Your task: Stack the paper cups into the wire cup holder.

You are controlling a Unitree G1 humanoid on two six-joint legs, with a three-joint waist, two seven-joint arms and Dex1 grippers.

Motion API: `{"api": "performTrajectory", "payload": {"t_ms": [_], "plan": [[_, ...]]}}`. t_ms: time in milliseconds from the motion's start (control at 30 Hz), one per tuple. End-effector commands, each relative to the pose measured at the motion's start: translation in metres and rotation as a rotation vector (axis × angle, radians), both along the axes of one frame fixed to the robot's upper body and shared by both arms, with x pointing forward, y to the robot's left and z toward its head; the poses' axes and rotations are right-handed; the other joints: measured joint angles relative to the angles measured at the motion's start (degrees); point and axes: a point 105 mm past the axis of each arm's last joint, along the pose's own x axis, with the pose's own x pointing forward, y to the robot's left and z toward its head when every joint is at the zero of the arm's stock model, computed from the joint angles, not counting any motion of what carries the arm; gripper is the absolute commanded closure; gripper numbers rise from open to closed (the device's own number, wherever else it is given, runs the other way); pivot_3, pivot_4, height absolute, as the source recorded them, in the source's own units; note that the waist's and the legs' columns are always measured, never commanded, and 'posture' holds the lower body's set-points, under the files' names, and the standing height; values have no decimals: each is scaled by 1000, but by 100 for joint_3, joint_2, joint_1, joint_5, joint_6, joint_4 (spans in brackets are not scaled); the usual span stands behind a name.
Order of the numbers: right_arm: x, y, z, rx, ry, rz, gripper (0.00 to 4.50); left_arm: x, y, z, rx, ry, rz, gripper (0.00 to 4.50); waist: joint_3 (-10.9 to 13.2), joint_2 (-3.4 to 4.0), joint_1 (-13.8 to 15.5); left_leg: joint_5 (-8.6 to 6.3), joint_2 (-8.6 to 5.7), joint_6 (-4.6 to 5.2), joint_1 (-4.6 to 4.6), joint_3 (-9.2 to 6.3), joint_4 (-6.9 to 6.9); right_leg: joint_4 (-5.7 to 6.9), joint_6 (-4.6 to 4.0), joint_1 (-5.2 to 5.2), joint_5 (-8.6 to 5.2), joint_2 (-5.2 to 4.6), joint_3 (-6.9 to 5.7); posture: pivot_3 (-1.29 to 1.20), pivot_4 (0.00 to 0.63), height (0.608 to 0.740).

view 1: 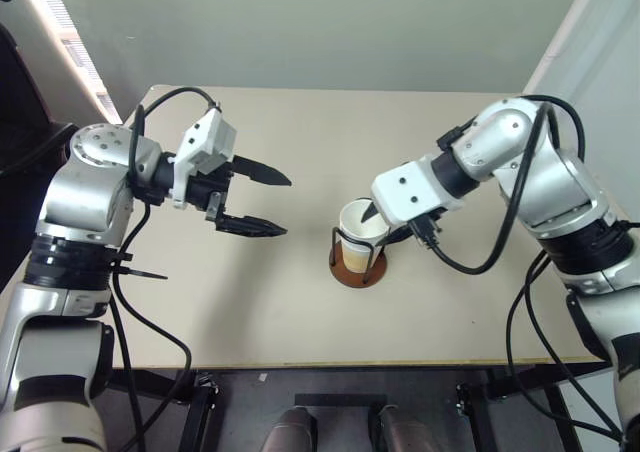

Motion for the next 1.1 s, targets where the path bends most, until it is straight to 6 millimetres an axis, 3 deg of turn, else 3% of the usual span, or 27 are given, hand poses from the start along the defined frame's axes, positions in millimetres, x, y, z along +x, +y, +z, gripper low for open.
{"api": "performTrajectory", "payload": {"t_ms": [33, 133, 233, 400, 633, 767, 933, 1100], "plan": [[8, 5, 35, 127, -90, -44, 1210, -5, 0, 12, -23, -48, -20, 0, 0, 0, -1, 1, 0, -2, 0, 0, -1, 2, -2, -2, -1, 0, 0, 0, 150, 740], [5, 3, 54, 262, -7, -101, 160, 0, 0, 14, -43, -61, 20, 0, 0, 0, 7, 2, 0, -4, -1, -1, -4, 5, -10, -4, -5, 0, -2, 0, 150, 740], [10, -19, 58, 382, 73, -250, 160, 12, 0, 22, -146, -61, 119, 0, 0, -1, 38, 21, -1, -36, -2, -2, -6, -1, -30, 0, -17, 0, -3, 0, 150, 740], [10, -66, 42, 520, 195, -475, 160, 15, 5, 24, -254, -79, 198, 0, -2, -4, 54, 35, -1, -69, -1, 0, -9, -18, -17, 12, -10, -1, -3, 0, 150, 740], [-6, -111, 17, 668, 322, -663, 160, 21, 38, 37, -352, -79, 335, 0, -1, -4, 55, 47, 1, -87, 6, 2, -36, -19, -1, 7, -1, 2, -2, 0, 150, 740], [-15, -111, 11, 706, 375, -693, 160, 18, 59, 47, -367, -86, 413, 0, -1, -4, 0, 49, 1, -86, 19, 4, -42, -9, -2, 8, -1, 3, 4, 0, 150, 740], [-12, -107, 5, 698, 408, -678, 160, 12, 83, 54, -359, -101, 553, 0, -1, -4, -15, 27, 1, -39, 28, 2, -44, 0, -6, 11, 2, 7, 5, 0, 150, 740], [-11, -99, 9, 701, 401, -637, 160, 5, 91, 53, -365, -83, 597, 0, -1, -4, -13, 27, 0, -39, 39, 2, -44, 9, -34, 17, -12, 7, 6, 0, 150, 740]]}}
